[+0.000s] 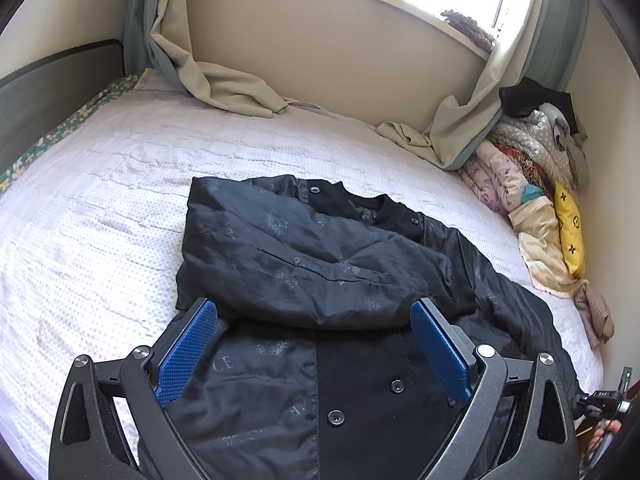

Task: Fold large clothes

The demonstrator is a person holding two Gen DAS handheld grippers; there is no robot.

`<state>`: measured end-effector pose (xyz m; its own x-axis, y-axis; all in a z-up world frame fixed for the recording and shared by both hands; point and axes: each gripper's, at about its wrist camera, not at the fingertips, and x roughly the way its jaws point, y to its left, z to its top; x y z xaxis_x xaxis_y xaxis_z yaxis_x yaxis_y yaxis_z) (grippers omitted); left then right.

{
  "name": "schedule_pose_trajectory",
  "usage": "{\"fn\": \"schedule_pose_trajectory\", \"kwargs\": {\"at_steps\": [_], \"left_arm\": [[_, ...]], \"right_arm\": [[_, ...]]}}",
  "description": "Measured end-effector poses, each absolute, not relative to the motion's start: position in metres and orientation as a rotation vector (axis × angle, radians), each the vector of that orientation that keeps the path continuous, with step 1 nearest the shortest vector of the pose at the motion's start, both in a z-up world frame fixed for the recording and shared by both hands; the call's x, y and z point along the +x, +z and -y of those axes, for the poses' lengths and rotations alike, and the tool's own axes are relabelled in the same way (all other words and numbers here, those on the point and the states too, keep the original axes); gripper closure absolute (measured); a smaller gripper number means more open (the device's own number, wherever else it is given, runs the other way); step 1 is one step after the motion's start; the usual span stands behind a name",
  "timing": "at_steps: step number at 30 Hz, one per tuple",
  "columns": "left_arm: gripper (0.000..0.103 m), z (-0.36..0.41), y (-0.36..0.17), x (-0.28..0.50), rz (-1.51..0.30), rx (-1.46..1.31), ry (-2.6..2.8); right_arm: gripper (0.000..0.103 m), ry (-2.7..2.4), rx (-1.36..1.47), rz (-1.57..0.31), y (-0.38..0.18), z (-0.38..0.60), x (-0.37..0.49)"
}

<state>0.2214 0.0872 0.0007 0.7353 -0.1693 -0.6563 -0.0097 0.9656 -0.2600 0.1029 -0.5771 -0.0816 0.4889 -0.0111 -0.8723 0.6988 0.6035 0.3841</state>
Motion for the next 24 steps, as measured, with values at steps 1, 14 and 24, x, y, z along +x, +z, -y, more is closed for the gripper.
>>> {"fn": "schedule_pose_trajectory", "kwargs": {"at_steps": [1, 14, 24], "left_arm": [[0.005, -0.089, 0.002, 0.221, -0.738, -0.259, -0.087], [0.005, -0.099, 0.015, 0.222, -0.705, -0.292, -0.080], [0.005, -0.114, 0.013, 0.224, -0.722, -0.328, -0.076]], "right_arm": [[0.094, -0.498, 0.774, -0.966, -0.075, 0.571, 0.107], [0.094, -0.134, 0.183, -0.690, 0.079, 0.361, 0.182], [0.094, 0.293, -0.050, -0.868, 0.045, 0.161, 0.254]]}}
